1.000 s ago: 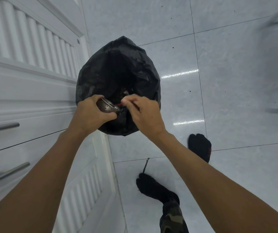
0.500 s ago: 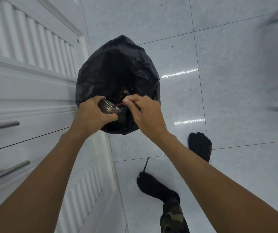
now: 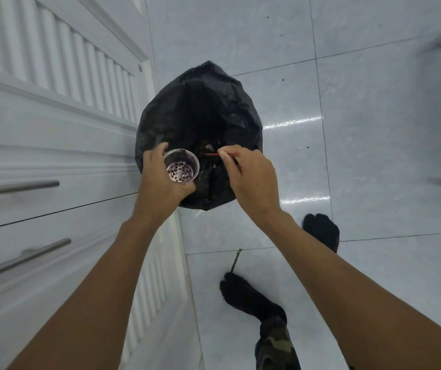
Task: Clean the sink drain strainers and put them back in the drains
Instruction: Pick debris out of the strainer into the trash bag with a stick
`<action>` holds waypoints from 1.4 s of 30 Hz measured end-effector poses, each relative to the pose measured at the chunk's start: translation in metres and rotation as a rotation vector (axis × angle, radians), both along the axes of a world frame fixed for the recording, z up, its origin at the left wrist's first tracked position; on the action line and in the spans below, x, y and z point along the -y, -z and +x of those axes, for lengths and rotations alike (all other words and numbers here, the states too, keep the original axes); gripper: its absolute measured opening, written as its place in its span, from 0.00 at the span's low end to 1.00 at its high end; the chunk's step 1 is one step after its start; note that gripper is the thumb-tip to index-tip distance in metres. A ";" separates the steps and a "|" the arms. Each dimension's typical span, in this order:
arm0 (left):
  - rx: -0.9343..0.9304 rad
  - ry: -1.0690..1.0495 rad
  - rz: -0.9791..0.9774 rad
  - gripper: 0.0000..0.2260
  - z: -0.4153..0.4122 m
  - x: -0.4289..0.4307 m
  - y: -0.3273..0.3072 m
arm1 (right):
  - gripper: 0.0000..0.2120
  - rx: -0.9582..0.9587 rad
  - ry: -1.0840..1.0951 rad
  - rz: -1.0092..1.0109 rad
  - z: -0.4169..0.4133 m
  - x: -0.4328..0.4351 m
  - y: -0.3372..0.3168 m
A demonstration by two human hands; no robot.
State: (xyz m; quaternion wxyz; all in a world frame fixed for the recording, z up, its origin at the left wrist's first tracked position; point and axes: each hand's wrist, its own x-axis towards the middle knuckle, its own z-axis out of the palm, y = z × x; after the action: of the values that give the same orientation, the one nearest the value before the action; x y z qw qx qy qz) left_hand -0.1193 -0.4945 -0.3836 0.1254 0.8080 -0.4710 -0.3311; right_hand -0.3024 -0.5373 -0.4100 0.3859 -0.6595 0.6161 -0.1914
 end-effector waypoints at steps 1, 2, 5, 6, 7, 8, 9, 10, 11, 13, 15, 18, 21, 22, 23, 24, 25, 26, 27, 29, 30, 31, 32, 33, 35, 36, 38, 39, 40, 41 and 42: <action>0.018 0.009 -0.043 0.39 -0.003 -0.002 -0.004 | 0.15 -0.009 -0.004 -0.010 -0.002 0.000 -0.004; 0.031 0.017 -0.076 0.37 -0.005 -0.004 -0.008 | 0.15 -0.019 -0.005 -0.018 -0.003 0.000 -0.009; 0.057 -0.015 -0.115 0.36 -0.013 -0.008 -0.025 | 0.15 -0.059 -0.016 -0.026 -0.008 0.001 -0.028; 0.068 -0.039 -0.122 0.36 -0.016 -0.007 -0.033 | 0.15 -0.075 -0.023 -0.026 -0.009 0.001 -0.038; 0.076 -0.060 -0.128 0.37 -0.020 -0.007 -0.042 | 0.15 -0.092 -0.031 -0.030 -0.009 0.001 -0.049; 0.083 -0.075 -0.131 0.37 -0.023 -0.006 -0.052 | 0.15 -0.104 -0.039 -0.037 -0.009 0.001 -0.060; 0.088 -0.086 -0.137 0.37 -0.026 -0.005 -0.062 | 0.15 -0.113 -0.049 -0.042 -0.010 0.001 -0.072; 0.091 -0.095 -0.148 0.37 -0.028 -0.005 -0.074 | 0.15 -0.125 -0.063 -0.045 -0.010 0.001 -0.085; 0.092 -0.105 -0.158 0.37 -0.030 -0.005 -0.086 | 0.15 -0.143 -0.082 -0.051 -0.011 0.002 -0.099; 0.094 -0.136 -0.167 0.37 -0.035 -0.005 -0.113 | 0.14 -0.179 -0.116 -0.083 -0.012 0.003 -0.130; 0.091 -0.167 -0.178 0.38 -0.040 -0.007 -0.146 | 0.13 -0.202 -0.131 -0.119 -0.015 0.003 -0.165; 0.090 -0.208 -0.204 0.37 -0.049 -0.012 -0.205 | 0.14 -0.246 -0.153 -0.148 -0.021 0.004 -0.225; 0.068 -0.252 -0.258 0.36 -0.058 -0.015 -0.273 | 0.14 -0.230 -0.153 -0.176 -0.030 0.005 -0.293; 0.064 -0.259 -0.274 0.36 -0.060 -0.014 -0.296 | 0.14 -0.224 -0.148 -0.196 -0.033 0.005 -0.317; 0.062 -0.265 -0.291 0.36 -0.062 -0.012 -0.320 | 0.14 -0.218 -0.143 -0.220 -0.035 0.006 -0.341; 0.060 -0.272 -0.309 0.35 -0.063 -0.010 -0.344 | 0.14 -0.216 -0.142 -0.247 -0.036 0.007 -0.365; 0.059 -0.279 -0.330 0.36 -0.064 -0.008 -0.368 | 0.13 -0.218 -0.142 -0.277 -0.037 0.008 -0.387; 0.060 -0.287 -0.352 0.36 -0.064 -0.006 -0.391 | 0.13 -0.219 -0.139 -0.306 -0.038 0.008 -0.410; 0.064 -0.293 -0.377 0.36 -0.064 -0.005 -0.414 | 0.13 -0.211 -0.128 -0.333 -0.038 0.009 -0.431; 0.073 -0.298 -0.435 0.36 -0.062 -0.003 -0.458 | 0.12 -0.171 -0.096 -0.391 -0.037 0.008 -0.472; 0.079 -0.298 -0.467 0.36 -0.061 -0.002 -0.478 | 0.12 -0.152 -0.089 -0.429 -0.035 0.007 -0.491; 0.085 -0.297 -0.496 0.36 -0.059 -0.004 -0.498 | 0.11 -0.136 -0.090 -0.468 -0.032 0.005 -0.508; 0.090 -0.299 -0.522 0.36 -0.056 -0.007 -0.517 | 0.11 -0.123 -0.097 -0.503 -0.028 0.001 -0.525; 0.093 -0.304 -0.546 0.37 -0.052 -0.012 -0.534 | 0.11 -0.114 -0.106 -0.535 -0.023 -0.003 -0.541; 0.097 -0.328 -0.579 0.37 -0.043 -0.027 -0.564 | 0.11 -0.091 -0.127 -0.591 -0.009 -0.014 -0.567; 0.107 -0.345 -0.585 0.37 -0.036 -0.038 -0.576 | 0.11 -0.073 -0.144 -0.611 0.001 -0.020 -0.577; 0.136 -0.400 -0.590 0.35 -0.015 -0.063 -0.594 | 0.10 -0.032 -0.201 -0.636 0.028 -0.035 -0.593; 0.146 -0.439 -0.592 0.35 -0.003 -0.077 -0.599 | 0.09 -0.008 -0.233 -0.636 0.043 -0.044 -0.600; 0.153 -0.481 -0.591 0.34 0.009 -0.093 -0.604 | 0.09 0.014 -0.267 -0.633 0.059 -0.054 -0.607; 0.166 -0.521 -0.585 0.34 0.020 -0.110 -0.607 | 0.09 0.032 -0.308 -0.635 0.074 -0.063 -0.614; 0.188 -0.553 -0.571 0.34 0.031 -0.127 -0.608 | 0.09 0.046 -0.353 -0.644 0.090 -0.074 -0.619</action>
State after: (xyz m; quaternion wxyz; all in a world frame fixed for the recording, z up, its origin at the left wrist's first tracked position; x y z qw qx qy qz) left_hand -0.0881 -0.3678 0.2243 0.3852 0.8636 -0.3185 -0.0657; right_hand -0.2129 -0.4638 0.2095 0.1994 -0.8389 0.3920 -0.3208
